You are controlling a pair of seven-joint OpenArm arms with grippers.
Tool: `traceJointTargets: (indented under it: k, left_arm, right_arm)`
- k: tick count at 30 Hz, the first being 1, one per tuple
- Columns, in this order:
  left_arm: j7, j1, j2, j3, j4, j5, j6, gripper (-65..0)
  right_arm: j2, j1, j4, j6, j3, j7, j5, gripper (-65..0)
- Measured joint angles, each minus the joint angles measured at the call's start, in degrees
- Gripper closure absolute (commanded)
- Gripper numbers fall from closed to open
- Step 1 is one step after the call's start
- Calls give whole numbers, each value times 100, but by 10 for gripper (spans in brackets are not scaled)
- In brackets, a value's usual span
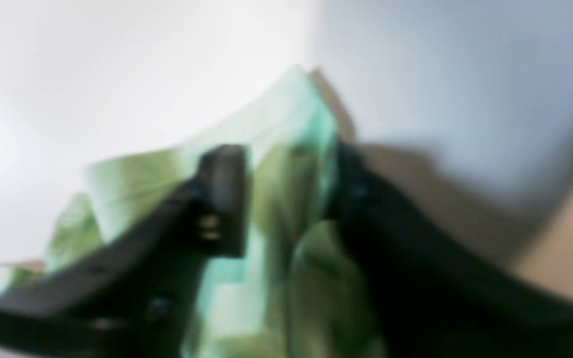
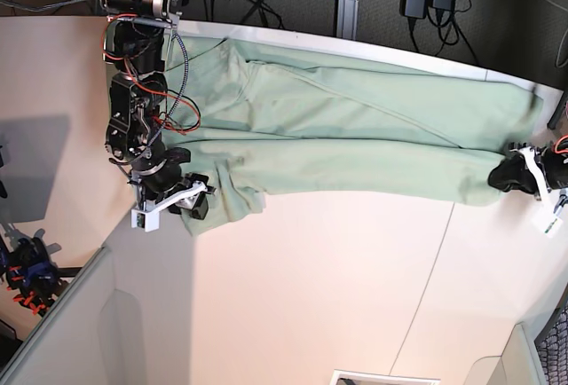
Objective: Fold the T-shirt properly
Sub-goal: 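Fold the sleeve side over the body with the right gripper, then hold both ends of the folded strip and smooth it flat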
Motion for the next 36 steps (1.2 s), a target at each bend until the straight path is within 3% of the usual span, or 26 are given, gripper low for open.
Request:
traceJointTargets:
  k: [2,10,15,25,30,36]
  left_arm:
    - [2,0,0,0,0,2,0,0]
    - [-44,0,0,0,0,2,0,0]
    - [-44,2,0,0,7,-63,-2,0]
    - [7,273,-26,0,667,-85,-9,0]
    - [28,739,-26,-118,1156,61,-7,0]
    - [28,1091,-50,-857,1257,31,-2,0]
  right_arm:
    - [0,-20,13,0,0,35,-20,0]
    - [-9,-52,155,2,0,33,-59,0]
    - [-15,-374,1443,-13,-11,-492,-17,0]
    - [284,-2347,4885,11,284,-1034,146,0]
    - [365,-3244,5643,24,839,-1064,372,0]
    - [426,-3998,6046,9,1582,-1121,1108,0]
